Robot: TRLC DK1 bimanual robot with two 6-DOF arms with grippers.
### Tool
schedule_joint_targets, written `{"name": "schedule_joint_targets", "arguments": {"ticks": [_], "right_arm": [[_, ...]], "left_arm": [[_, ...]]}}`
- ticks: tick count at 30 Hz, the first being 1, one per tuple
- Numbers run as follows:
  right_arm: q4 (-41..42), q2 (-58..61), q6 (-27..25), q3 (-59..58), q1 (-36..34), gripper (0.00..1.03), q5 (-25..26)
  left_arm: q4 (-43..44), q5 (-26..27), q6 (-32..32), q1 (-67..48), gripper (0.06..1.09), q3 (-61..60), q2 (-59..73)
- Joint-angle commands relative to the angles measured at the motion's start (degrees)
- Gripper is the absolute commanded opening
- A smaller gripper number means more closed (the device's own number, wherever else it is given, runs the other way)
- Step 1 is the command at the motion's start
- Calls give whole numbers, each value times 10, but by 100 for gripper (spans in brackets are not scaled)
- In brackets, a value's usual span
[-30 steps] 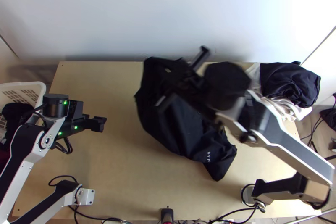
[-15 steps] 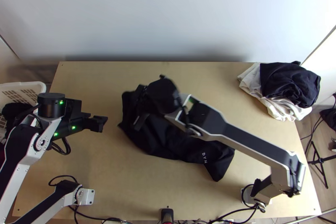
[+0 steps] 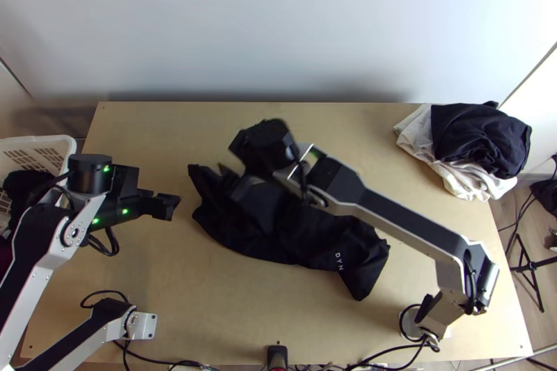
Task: Fold the t-shirt
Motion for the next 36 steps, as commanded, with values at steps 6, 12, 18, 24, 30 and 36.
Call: {"name": "schedule_joint_targets", "arguments": {"ticks": [6,12,18,24,30,36], "right_arm": [[-86,-94,5,-16,-85,99,-1],[-108,-156,5,-61,-151,99,-1],[-126,-215,7,-121,-208,99,-3],[-137,-282,7,-215,-236,99,-7],[-226,-314,7,-281,-249,99,-75],[-281,-339,18,-362,-251,99,-111]], "left_arm": [[26,23,-11,-38,103,84,129],[22,41,-22,-76,103,148,178],[22,41,-22,-101,103,152,200],[22,41,-19,-104,80,159,223],[42,40,-14,-99,12,152,228],[52,38,-12,-84,9,155,228]]}}
